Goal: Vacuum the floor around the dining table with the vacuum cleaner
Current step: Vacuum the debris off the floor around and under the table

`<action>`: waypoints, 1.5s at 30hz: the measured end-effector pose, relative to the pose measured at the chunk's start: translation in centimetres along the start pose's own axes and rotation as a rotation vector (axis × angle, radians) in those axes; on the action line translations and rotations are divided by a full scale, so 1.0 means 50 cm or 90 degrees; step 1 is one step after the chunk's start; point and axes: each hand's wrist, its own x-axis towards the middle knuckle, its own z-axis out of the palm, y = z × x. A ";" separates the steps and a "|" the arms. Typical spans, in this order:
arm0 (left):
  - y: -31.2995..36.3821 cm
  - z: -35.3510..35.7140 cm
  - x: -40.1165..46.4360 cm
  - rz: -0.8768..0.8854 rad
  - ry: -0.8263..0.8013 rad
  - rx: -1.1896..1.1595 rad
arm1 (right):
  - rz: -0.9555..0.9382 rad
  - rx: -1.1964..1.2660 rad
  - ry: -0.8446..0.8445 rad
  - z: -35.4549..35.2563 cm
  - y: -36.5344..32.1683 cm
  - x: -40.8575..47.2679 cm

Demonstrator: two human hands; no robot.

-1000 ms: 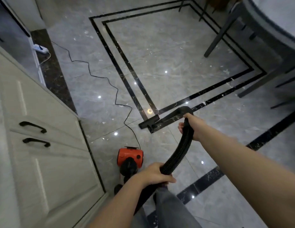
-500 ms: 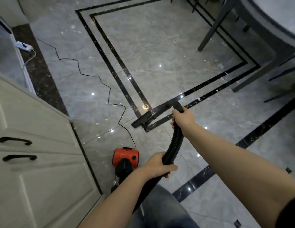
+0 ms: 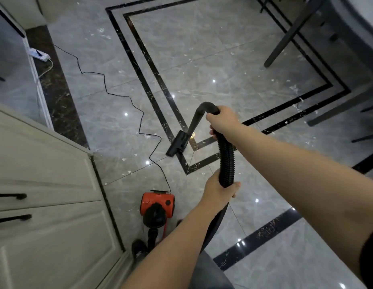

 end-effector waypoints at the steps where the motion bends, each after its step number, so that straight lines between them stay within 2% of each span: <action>1: 0.007 0.005 0.006 0.003 -0.003 -0.012 | -0.008 -0.016 -0.003 -0.003 -0.006 0.007; 11: -0.001 -0.055 0.009 -0.090 -0.066 0.047 | -0.105 -0.248 -0.015 0.077 -0.018 -0.003; 19: 0.047 -0.202 0.067 -0.179 -0.240 0.068 | -0.161 -0.360 -0.048 0.162 -0.100 0.029; 23: 0.097 -0.333 0.120 -0.248 -0.363 0.109 | -0.160 -0.412 -0.055 0.181 -0.192 0.072; 25: 0.126 -0.403 0.145 -0.258 -0.387 0.134 | -0.145 -0.421 -0.070 0.180 -0.237 0.086; 27: 0.153 -0.476 0.177 -0.257 -0.333 0.153 | -0.117 -0.413 -0.076 0.186 -0.274 0.094; 29: 0.172 -0.528 0.215 -0.259 -0.227 0.135 | -0.090 -0.390 -0.066 0.191 -0.294 0.098; 34: 0.235 -0.605 0.307 -0.293 -0.070 -0.112 | -0.058 -0.370 -0.062 0.204 -0.328 0.098; 36: 0.263 -0.621 0.333 -0.297 -0.044 -0.236 | -0.066 -0.381 -0.080 0.205 -0.340 0.097; 39: 0.293 -0.639 0.366 -0.302 -0.041 -0.345 | -0.084 -0.416 -0.102 0.207 -0.355 0.100; 45: 0.304 -0.639 0.388 -0.309 -0.053 -0.359 | -0.094 -0.432 -0.092 0.207 -0.316 0.080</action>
